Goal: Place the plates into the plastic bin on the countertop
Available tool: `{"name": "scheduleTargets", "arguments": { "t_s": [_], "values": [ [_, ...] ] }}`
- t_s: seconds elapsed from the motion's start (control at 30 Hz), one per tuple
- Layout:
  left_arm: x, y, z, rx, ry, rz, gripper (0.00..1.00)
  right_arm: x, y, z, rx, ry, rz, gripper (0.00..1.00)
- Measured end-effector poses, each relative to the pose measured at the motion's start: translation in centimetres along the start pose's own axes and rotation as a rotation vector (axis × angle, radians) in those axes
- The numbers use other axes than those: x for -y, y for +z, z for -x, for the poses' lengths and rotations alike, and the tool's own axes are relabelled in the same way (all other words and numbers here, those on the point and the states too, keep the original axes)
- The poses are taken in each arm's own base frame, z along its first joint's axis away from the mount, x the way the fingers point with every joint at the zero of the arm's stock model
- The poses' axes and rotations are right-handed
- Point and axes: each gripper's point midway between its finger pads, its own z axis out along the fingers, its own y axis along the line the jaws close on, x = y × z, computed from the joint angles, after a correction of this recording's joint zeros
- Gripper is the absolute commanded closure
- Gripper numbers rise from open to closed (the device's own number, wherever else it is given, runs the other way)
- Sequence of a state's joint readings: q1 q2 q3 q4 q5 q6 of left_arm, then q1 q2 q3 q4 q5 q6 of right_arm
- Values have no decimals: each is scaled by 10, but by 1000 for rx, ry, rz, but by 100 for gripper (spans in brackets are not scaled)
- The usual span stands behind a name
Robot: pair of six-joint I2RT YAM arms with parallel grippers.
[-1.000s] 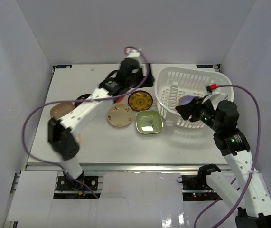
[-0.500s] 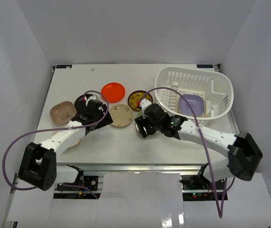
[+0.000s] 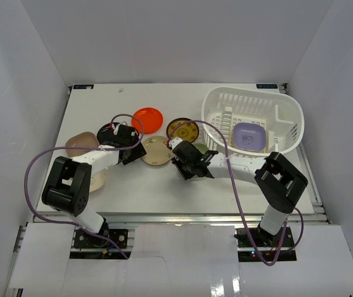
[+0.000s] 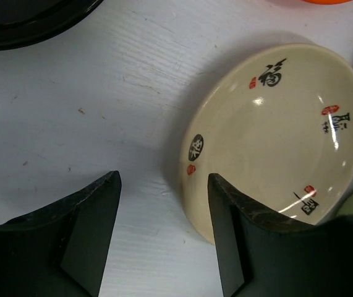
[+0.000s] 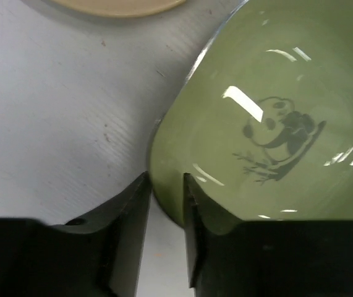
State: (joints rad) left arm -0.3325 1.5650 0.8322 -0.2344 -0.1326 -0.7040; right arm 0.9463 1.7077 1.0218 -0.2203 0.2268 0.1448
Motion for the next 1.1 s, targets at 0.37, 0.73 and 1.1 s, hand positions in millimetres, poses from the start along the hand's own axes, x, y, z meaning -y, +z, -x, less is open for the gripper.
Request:
{"name": "scheduleTargets", "arguments": {
  "t_s": [0.37, 0.73, 1.1],
  "values": [
    [6, 15, 3, -12, -9, -12, 53, -52, -49, 18, 70, -95, 48, 92],
    [26, 16, 15, 19, -51, -83, 100, 1, -276, 194, 720, 30, -32, 92],
    [15, -54, 21, 110, -43, -144, 100, 227, -153, 87, 308, 267, -474, 92]
  ]
}}
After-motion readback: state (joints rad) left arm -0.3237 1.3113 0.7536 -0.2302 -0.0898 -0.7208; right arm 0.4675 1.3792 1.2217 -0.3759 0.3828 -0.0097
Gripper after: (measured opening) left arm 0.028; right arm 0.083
